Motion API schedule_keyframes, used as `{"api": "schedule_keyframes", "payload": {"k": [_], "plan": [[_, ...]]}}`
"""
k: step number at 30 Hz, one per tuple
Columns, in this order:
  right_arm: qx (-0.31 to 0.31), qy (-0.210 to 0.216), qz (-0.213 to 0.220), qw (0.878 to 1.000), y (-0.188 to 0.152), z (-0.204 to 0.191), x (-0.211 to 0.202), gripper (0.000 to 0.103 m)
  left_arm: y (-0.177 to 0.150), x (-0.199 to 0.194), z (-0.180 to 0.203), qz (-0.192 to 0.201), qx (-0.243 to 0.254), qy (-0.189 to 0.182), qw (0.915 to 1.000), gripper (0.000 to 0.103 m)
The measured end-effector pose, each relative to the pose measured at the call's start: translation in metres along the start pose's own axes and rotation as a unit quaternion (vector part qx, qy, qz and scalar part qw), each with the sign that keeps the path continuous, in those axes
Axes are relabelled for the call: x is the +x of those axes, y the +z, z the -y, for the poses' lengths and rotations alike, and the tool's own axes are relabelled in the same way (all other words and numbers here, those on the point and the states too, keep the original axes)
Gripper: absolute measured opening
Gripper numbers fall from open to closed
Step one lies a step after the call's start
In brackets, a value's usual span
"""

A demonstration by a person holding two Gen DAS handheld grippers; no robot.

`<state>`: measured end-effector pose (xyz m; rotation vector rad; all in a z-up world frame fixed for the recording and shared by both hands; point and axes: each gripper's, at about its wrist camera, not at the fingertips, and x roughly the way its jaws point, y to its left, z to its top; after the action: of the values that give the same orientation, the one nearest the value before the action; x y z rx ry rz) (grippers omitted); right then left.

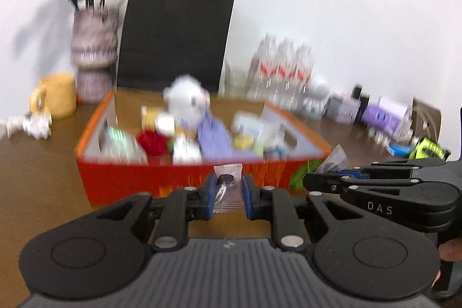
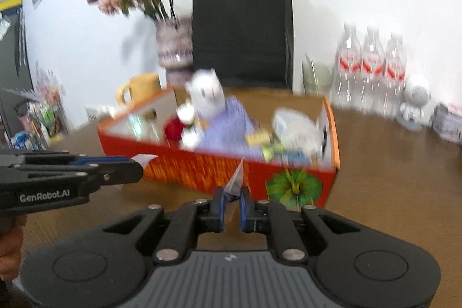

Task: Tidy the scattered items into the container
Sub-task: 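Drop both clear wrappers into the box by opening both grippers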

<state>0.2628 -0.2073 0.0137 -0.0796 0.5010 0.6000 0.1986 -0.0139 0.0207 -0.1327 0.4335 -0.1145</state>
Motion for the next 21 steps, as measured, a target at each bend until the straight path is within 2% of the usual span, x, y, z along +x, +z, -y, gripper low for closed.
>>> {"api": "schedule_keyframes", "payload": {"k": [5, 10, 21], "plan": [[0.004, 0.000, 0.034, 0.999, 0.038, -0.006, 0.007, 0.010, 0.039, 0.001, -0.011, 0.037, 0.011, 0.010, 0.9992, 0.020], [0.020, -0.007, 0.036, 0.999, 0.059, -0.003, 0.036, 0.010, 0.059, 0.020, -0.032, 0.053, -0.002, 0.017, 0.9984, 0.020], [0.016, -0.024, -0.004, 1.000, 0.068, 0.004, 0.102, 0.010, 0.062, 0.082, -0.069, 0.004, -0.012, 0.021, 0.9997, 0.020]]}}
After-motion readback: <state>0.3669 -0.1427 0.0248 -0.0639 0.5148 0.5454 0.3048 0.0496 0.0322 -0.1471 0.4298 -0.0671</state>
